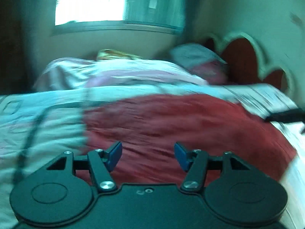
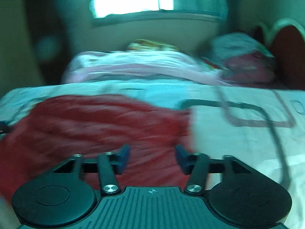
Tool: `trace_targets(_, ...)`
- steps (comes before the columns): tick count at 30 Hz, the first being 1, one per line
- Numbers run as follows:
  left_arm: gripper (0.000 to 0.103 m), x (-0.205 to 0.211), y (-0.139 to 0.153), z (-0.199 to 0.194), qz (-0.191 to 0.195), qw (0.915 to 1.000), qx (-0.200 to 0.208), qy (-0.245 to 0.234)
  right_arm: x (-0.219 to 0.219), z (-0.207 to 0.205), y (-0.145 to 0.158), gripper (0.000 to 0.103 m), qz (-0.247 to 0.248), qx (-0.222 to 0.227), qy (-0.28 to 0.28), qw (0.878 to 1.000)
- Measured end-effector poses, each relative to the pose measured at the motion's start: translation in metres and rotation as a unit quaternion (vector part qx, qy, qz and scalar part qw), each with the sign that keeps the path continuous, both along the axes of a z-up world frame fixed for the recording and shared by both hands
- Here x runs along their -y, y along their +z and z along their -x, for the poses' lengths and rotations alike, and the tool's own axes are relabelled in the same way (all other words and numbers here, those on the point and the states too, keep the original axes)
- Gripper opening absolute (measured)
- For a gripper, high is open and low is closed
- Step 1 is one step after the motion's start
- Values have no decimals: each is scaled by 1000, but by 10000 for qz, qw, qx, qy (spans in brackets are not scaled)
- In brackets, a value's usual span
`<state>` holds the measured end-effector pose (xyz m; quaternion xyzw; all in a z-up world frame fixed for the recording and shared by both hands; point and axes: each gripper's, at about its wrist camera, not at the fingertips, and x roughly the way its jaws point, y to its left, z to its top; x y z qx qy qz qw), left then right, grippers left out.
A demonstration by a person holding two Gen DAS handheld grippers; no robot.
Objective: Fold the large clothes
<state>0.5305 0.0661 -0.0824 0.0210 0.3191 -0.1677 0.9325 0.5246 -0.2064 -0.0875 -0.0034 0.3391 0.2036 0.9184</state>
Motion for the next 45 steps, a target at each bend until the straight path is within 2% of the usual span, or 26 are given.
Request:
trace_targets(3, 59, 49, -9, 22, -235, 9992, 3, -314, -42, 23, -3, 51, 1, 82, 466, 9989)
trace_targets(6, 63, 67, -24, 28, -620, 9978, 41, -208, -74, 32, -23, 51, 478, 92, 830, 9954)
trace_targets(8, 65, 54, -35, 27, -572, 9983, -50, 117, -71, 26, -41, 51, 791, -17, 556, 9953)
trace_targets(10, 65, 36, -40, 24, -426, 9987, -105, 243, -50, 16, -53, 51, 790, -117, 137, 9967)
trace_targets(12, 65, 22, -39, 26, -579, 9977, -76, 352, -33, 9, -54, 51, 635, -217, -117, 9977)
trace_targets(14, 78, 11, -36, 28, -807, 9950, -22, 590, -20, 9, -49, 51, 639, -255, -448, 9966)
trace_targets(16, 80, -6, -27, 36, -846, 9916, -14, 977, 1, 16, -39, 53, 341, -274, -831, 9956)
trace_targets(17, 81, -11, -19, 43, -721, 9915, 13, 1086, 13, 21, -34, 69, 146, -300, -983, 9946)
trace_targets(19, 87, -26, -2, 67, -228, 9913, 100, 1296, 44, 46, -22, 97, -324, -198, -1279, 9911)
trace_targets(21, 87, -36, 4, 93, 287, 9872, -14, 1569, 69, 66, -15, 97, -907, -373, -1535, 9833)
trace_targets(23, 85, -45, 3, 110, 906, 9764, -297, 1940, 96, 85, -17, 96, -1728, -684, -1850, 9650)
trace_targets(24, 85, -52, 1, 123, 1325, 9670, -429, 2135, 108, 93, -22, 96, -2153, -872, -2034, 9511)
trace_targets(27, 88, -67, -15, 147, 2690, 9299, -671, 2416, 132, 107, -43, 96, -3372, -1370, -2386, 9003)
trace_targets(28, 86, -68, -21, 146, 2882, 9222, -797, 2452, 136, 109, -50, 96, -3659, -1478, -2439, 8859)
trace_targets(30, 80, -66, -31, 144, 3036, 9131, -981, 2538, 136, 110, -60, 96, -3919, -1606, -2518, 8702)
trace_targets(33, 71, -61, -41, 134, 3356, 8990, -1052, 2608, 132, 106, -70, 96, -4097, -1670, -2577, 8590)
trace_targets(34, 71, -62, -42, 133, 3454, 8935, -1047, 2672, 132, 107, -73, 95, -4135, -1655, -2595, 8569)
trace_targets(35, 71, -64, -43, 133, 3569, 8878, -1024, 2719, 131, 105, -73, 90, -4168, -1632, -2592, 8558)
trace_targets(39, 70, -68, -52, 125, 3738, 8742, -1013, 2931, 132, 102, -74, 86, -4205, -1660, -2629, 8523)
trace_targets(41, 65, -69, -59, 120, 3801, 8686, -1031, 3007, 132, 97, -79, 83, -4221, -1635, -2657, 8512)
trace_targets(45, 57, -77, -68, 106, 3871, 8637, -1029, 3059, 130, 86, -84, 72, -4205, -1649, -2687, 8508)
